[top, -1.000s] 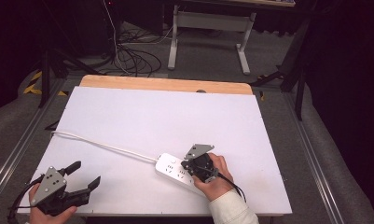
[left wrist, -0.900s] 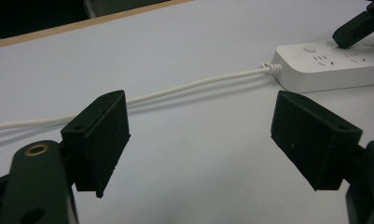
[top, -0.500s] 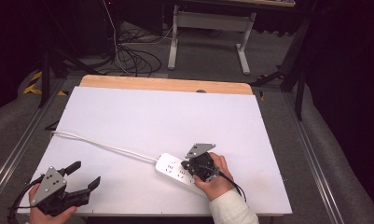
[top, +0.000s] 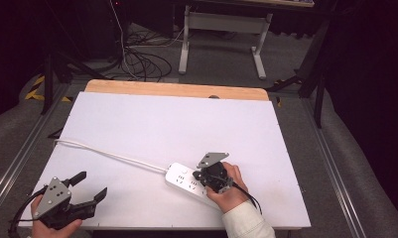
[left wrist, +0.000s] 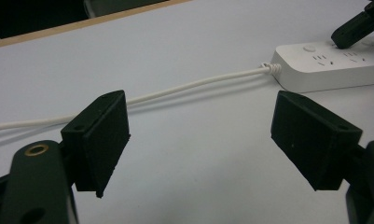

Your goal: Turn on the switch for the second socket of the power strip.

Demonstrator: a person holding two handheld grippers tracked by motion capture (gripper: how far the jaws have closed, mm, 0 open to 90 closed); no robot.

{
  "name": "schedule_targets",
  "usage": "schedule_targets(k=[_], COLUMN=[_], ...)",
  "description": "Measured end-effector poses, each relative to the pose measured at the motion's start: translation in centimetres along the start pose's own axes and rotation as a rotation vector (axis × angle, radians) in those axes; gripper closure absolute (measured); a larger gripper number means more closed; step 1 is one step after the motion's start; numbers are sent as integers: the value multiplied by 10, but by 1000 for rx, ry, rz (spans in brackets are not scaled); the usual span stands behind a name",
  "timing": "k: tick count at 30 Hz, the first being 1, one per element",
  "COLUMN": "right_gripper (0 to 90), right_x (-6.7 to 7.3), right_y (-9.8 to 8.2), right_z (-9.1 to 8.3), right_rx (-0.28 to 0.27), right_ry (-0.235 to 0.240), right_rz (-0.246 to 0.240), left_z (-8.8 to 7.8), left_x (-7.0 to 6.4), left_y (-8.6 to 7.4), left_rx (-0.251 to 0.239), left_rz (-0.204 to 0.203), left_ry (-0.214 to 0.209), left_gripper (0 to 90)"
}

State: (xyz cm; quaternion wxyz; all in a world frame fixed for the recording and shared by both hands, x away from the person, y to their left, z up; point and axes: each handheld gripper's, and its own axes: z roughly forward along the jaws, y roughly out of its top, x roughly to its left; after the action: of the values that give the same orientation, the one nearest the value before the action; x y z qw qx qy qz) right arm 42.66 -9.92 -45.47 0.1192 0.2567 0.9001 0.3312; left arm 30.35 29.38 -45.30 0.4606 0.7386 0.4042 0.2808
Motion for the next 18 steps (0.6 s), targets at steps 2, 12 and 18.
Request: schedule_targets(k=[2,12,18], right_gripper=[900,900,900], right_x=[0,2,6], right_y=[0,-1,1], right_z=[0,0,-11], right_rx=[7,-4,-85], right_ry=[0,-15,-21], right_rz=[0,-4,-30], left_z=[0,0,1], left_x=[0,0,1], left_y=[0,0,0], left_rx=[0,-1,2], left_rz=[-3,-6,-6], left_ry=[-2,-3,-3], left_gripper=[197,197,197])
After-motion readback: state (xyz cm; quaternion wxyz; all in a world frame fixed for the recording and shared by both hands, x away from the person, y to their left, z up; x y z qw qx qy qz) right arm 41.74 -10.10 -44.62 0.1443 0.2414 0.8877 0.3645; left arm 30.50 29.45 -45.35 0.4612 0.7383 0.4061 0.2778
